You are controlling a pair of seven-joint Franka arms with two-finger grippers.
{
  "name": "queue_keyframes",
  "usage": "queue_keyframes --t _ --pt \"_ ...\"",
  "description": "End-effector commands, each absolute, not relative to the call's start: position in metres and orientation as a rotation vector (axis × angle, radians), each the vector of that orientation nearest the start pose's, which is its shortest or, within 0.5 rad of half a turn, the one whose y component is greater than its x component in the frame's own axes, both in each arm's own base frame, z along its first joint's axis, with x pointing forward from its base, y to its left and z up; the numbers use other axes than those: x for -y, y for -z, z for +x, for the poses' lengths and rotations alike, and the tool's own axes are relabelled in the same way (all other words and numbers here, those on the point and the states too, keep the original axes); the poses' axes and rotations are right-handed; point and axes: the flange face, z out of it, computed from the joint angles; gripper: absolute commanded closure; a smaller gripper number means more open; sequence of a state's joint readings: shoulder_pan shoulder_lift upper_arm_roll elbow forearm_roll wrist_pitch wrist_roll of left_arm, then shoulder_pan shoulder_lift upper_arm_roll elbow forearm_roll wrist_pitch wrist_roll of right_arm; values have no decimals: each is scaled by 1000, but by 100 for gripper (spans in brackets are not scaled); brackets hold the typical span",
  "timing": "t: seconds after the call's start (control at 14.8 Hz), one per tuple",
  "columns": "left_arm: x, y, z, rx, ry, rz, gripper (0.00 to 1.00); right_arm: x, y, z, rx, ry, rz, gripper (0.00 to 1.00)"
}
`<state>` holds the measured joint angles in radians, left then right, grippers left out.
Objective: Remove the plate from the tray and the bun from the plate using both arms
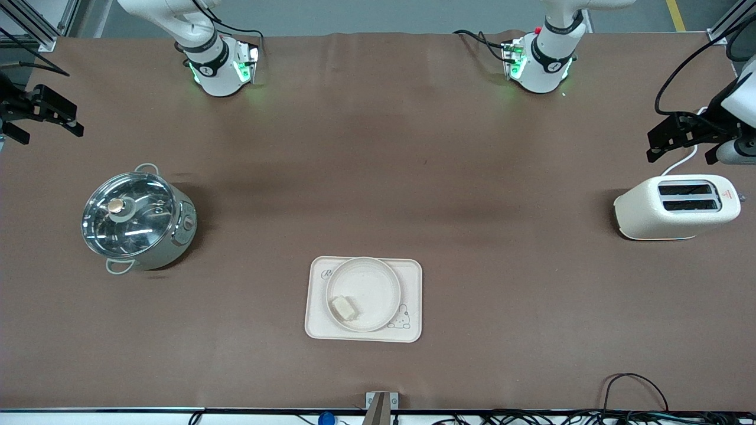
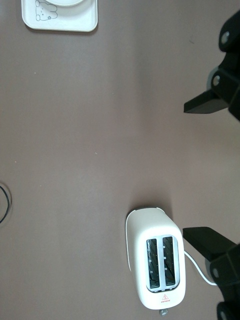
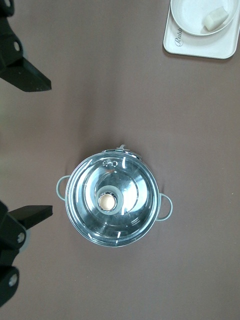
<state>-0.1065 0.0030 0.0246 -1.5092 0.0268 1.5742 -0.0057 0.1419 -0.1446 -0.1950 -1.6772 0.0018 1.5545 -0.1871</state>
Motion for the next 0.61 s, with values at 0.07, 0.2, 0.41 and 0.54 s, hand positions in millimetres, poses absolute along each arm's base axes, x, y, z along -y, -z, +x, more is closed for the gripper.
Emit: queue_keyframes --t 0.07,0.2,0.41,0.54 --pt "44 -660 556 -111 98 -3102 0 28 -651 503 232 40 -3111 0" --pt "43 -660 556 -107 98 -3104 0 24 -650 504 242 38 -3111 0" --pt "42 -660 556 -107 98 -3102 0 13 -625 527 243 26 -3070 0" --pt "44 -659 556 -111 93 -3102 0 0 -585 563 232 30 -3030 0"
